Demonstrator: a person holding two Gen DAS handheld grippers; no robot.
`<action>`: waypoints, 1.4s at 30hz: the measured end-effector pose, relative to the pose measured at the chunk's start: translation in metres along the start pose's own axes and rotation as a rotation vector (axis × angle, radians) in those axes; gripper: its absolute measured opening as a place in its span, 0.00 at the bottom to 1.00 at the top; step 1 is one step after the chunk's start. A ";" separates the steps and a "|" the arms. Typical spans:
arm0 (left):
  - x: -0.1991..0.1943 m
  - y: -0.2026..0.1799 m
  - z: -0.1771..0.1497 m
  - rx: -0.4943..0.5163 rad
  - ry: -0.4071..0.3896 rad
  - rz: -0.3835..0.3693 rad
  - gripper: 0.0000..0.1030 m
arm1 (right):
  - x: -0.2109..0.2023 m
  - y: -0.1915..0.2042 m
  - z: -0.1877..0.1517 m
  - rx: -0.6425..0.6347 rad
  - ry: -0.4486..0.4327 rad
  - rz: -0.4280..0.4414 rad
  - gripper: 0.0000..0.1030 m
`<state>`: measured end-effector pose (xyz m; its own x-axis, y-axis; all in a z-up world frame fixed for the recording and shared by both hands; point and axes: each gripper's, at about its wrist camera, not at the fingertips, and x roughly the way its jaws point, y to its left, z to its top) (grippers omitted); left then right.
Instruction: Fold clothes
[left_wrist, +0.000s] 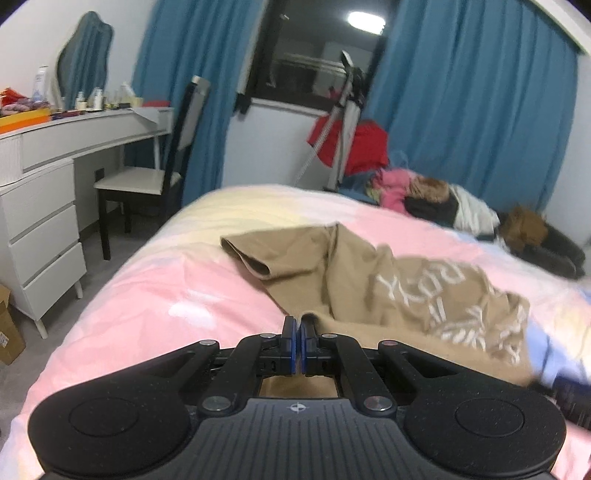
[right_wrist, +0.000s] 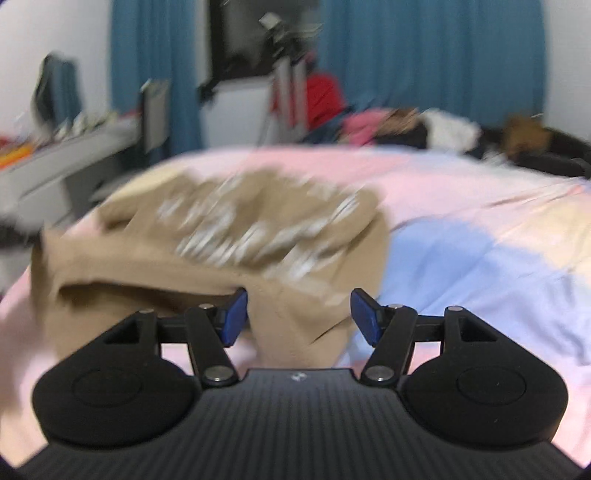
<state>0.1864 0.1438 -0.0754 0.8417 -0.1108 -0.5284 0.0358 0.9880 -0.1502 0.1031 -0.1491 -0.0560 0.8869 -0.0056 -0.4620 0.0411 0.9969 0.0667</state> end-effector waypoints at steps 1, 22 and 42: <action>0.001 -0.002 -0.001 0.019 0.010 -0.004 0.03 | 0.003 -0.004 0.002 0.020 0.001 0.003 0.61; -0.042 -0.115 -0.071 0.856 -0.072 -0.115 0.56 | 0.019 -0.034 0.006 0.279 0.085 0.104 0.61; 0.005 -0.119 -0.046 0.783 -0.106 -0.098 0.10 | 0.019 -0.031 0.005 0.294 0.094 0.151 0.61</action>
<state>0.1617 0.0212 -0.0983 0.8608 -0.2289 -0.4545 0.4469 0.7672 0.4601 0.1204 -0.1802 -0.0627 0.8475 0.1613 -0.5057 0.0555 0.9205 0.3867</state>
